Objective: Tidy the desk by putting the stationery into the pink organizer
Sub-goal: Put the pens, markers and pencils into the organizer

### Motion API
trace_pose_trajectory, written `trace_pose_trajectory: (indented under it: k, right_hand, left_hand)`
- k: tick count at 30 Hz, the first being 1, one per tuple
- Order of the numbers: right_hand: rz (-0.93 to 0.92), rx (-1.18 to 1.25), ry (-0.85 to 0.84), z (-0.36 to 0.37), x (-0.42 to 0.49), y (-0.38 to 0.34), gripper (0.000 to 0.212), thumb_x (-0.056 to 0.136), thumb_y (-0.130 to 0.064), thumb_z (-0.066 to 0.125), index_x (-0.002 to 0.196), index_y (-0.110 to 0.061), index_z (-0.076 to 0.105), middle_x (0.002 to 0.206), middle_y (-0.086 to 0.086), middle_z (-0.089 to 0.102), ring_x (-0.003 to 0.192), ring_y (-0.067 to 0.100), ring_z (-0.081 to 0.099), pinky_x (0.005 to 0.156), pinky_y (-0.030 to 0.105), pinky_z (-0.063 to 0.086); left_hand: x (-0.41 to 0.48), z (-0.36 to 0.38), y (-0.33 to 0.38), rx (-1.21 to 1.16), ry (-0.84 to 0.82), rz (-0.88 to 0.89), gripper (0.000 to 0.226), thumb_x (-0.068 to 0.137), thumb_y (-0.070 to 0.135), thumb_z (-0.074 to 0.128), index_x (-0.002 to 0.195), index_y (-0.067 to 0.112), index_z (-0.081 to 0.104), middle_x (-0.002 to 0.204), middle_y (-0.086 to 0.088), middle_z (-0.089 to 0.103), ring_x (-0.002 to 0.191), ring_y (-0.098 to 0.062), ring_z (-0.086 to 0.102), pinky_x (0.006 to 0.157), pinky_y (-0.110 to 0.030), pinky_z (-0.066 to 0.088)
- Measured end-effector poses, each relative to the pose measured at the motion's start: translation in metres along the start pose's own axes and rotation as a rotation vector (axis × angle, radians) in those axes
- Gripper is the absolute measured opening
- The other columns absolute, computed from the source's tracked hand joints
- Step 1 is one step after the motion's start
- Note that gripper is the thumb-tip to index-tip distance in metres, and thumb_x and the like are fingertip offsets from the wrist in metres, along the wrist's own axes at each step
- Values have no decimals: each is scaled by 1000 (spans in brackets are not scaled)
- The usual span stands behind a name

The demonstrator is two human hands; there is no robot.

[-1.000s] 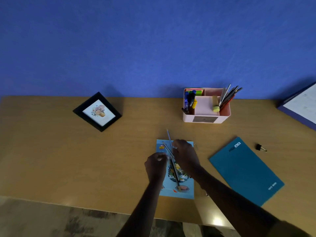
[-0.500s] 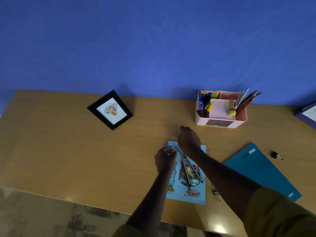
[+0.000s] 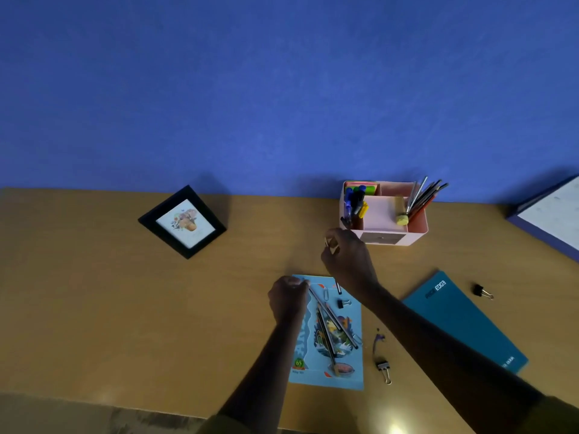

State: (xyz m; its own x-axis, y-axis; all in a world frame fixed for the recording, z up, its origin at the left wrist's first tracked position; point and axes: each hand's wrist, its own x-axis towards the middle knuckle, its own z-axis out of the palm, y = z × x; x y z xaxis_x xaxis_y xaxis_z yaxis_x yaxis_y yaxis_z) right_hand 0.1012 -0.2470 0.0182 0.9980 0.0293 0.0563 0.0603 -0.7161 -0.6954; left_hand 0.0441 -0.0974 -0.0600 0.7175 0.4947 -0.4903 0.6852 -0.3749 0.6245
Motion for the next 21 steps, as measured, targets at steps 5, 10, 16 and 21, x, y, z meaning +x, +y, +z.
trace_pose_trajectory:
  k: [5, 10, 16, 21]
  right_hand:
    - [-20, 109, 166, -81, 4, 8, 20, 96, -16, 70, 115, -20, 70, 100, -5, 75, 83, 7, 71, 70, 35, 62]
    - [18, 108, 427, -161, 18, 32, 14, 98, -15, 71, 111, -20, 74, 96, -9, 77, 85, 3, 73, 76, 24, 55]
    - [109, 50, 543, -191, 38, 81, 9, 98, -21, 71, 104, -16, 75, 99, -6, 78, 88, 9, 73, 78, 31, 56]
    - [154, 12, 509, -173, 53, 109, 8, 95, -24, 73, 97, -19, 79, 92, -2, 80, 80, 17, 74, 72, 42, 59]
  left_hand:
    - [6, 3, 6, 33, -3, -37, 33, 79, 50, 83, 75, 18, 81, 67, -1, 78, 75, -23, 78, 81, -36, 64]
    - [13, 8, 3, 53, 32, -73, 40, 71, 58, 82, 72, 18, 80, 63, -2, 76, 66, -24, 77, 76, -39, 66]
    - [17, 13, 3, 121, 4, -133, 51, 64, 66, 81, 71, 16, 80, 63, -4, 76, 65, -27, 77, 77, -40, 66]
    - [60, 40, -41, 67, -58, -189, 61, 46, 77, 77, 63, 18, 78, 55, 0, 72, 60, -26, 77, 71, -42, 68]
